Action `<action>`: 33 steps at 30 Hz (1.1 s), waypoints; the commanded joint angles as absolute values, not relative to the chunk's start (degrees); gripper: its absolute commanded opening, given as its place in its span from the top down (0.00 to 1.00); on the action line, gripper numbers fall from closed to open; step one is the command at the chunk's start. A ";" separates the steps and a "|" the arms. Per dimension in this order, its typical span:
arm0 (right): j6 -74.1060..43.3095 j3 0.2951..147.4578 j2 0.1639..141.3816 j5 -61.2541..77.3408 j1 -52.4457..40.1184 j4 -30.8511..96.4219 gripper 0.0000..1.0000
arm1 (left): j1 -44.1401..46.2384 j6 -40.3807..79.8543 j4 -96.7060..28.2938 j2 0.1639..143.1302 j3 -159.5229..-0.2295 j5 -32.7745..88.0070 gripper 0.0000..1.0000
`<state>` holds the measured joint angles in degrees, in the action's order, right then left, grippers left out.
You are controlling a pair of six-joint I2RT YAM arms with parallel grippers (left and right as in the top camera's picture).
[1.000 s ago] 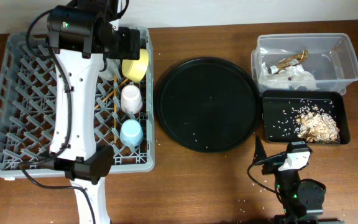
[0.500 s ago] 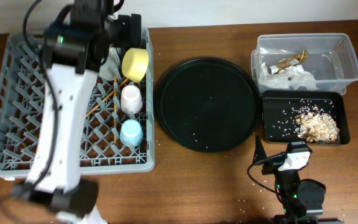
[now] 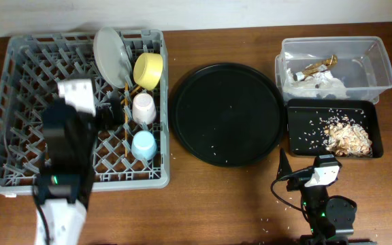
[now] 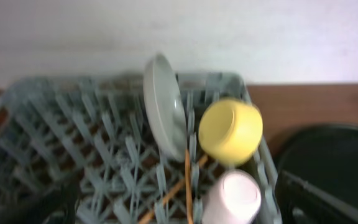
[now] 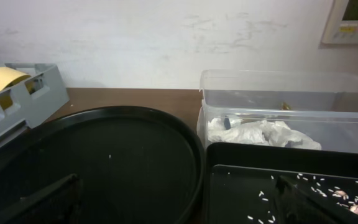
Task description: Sort waste into correct bins and load items into the dishwasher rack
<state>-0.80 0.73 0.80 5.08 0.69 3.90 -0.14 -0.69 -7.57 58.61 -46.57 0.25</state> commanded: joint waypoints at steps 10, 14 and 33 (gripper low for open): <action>-0.43 0.32 0.43 5.58 0.23 4.08 0.02 | -1.04 -1.80 3.07 25.10 -12.62 0.16 0.01; -0.43 0.32 0.43 5.58 0.23 4.08 0.01 | -1.04 -1.80 4.47 16.91 -7.51 0.16 0.01; -0.43 0.32 0.43 5.58 0.23 4.08 0.01 | -0.91 -1.80 -2.70 0.25 -0.56 0.23 0.01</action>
<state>-0.82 0.73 0.80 5.10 0.69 3.90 -0.78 -0.93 -0.97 0.89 -1.04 0.64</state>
